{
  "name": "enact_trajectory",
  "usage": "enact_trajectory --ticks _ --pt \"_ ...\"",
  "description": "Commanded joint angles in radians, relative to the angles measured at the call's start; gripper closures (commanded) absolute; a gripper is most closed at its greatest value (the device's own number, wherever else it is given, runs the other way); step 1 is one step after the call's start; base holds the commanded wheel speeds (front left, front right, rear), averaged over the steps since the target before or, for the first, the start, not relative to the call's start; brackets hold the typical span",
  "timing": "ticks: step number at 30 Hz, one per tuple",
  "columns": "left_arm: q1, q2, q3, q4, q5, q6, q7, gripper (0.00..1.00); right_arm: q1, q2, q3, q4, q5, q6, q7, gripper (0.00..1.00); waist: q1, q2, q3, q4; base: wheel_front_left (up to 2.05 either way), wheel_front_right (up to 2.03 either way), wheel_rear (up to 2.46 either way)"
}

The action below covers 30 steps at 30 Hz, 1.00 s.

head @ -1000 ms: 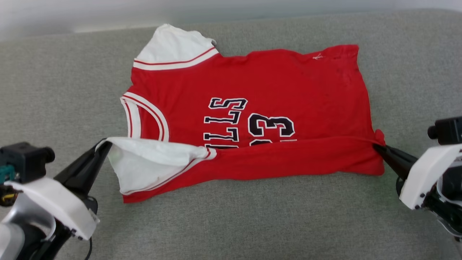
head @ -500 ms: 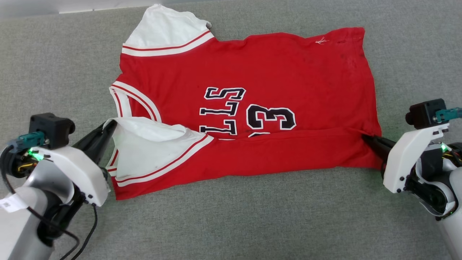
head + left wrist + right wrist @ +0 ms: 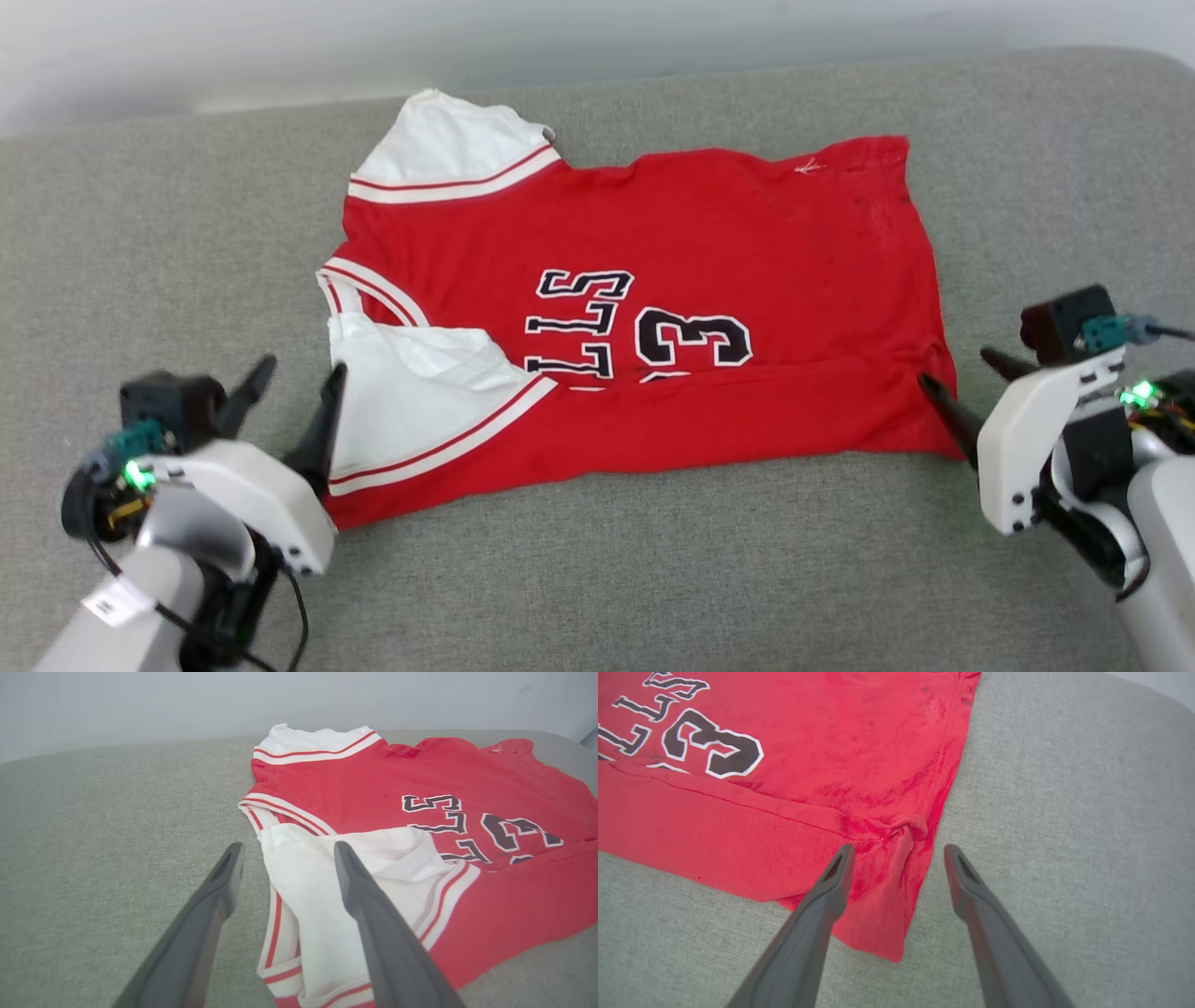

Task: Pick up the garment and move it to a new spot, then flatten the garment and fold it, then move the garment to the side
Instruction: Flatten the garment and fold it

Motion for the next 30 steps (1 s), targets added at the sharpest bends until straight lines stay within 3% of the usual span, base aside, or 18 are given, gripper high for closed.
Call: enact_trajectory --ticks 1,9,19,27,28,30 --pt "0.029 -0.004 -0.002 -0.013 -0.002 0.017 0.006 0.0 0.027 0.011 -0.011 -0.008 -0.016 0.0 0.016 0.0 -0.0001 0.0 -0.018 -0.001 0.0 0.0 0.0" --pt "0.198 0.014 -0.035 -0.151 -0.007 0.138 0.119 0.0 0.163 0.095 -0.144 -0.129 -0.082 0.0 0.159 0.0 -0.0001 0.0 -0.043 0.001 0.0 0.0 0.0" --pt "0.209 0.04 -0.051 -0.156 0.012 0.208 0.207 0.0 0.234 0.153 -0.215 -0.287 -0.131 0.0 0.217 0.0 -0.0001 0.0 0.013 -0.017 0.0 0.0 0.0" --pt "0.194 0.033 -0.098 -0.075 0.003 0.187 0.277 0.0 0.232 0.162 -0.226 -0.326 -0.139 0.0 0.215 0.0 -0.0001 0.0 0.056 -0.034 0.0 0.0 0.0" --pt "0.197 0.029 -0.107 -0.066 -0.002 0.179 0.287 0.22 0.233 0.162 -0.227 -0.327 -0.139 0.0 0.216 0.0 -0.0001 0.0 0.059 -0.035 0.0 0.0 0.0" --pt "0.2 0.014 -0.121 -0.056 -0.017 0.158 0.295 1.0 0.234 0.161 -0.228 -0.328 -0.14 0.0 0.217 0.0 -0.0001 0.0 0.059 -0.036 0.0 0.0 0.0"
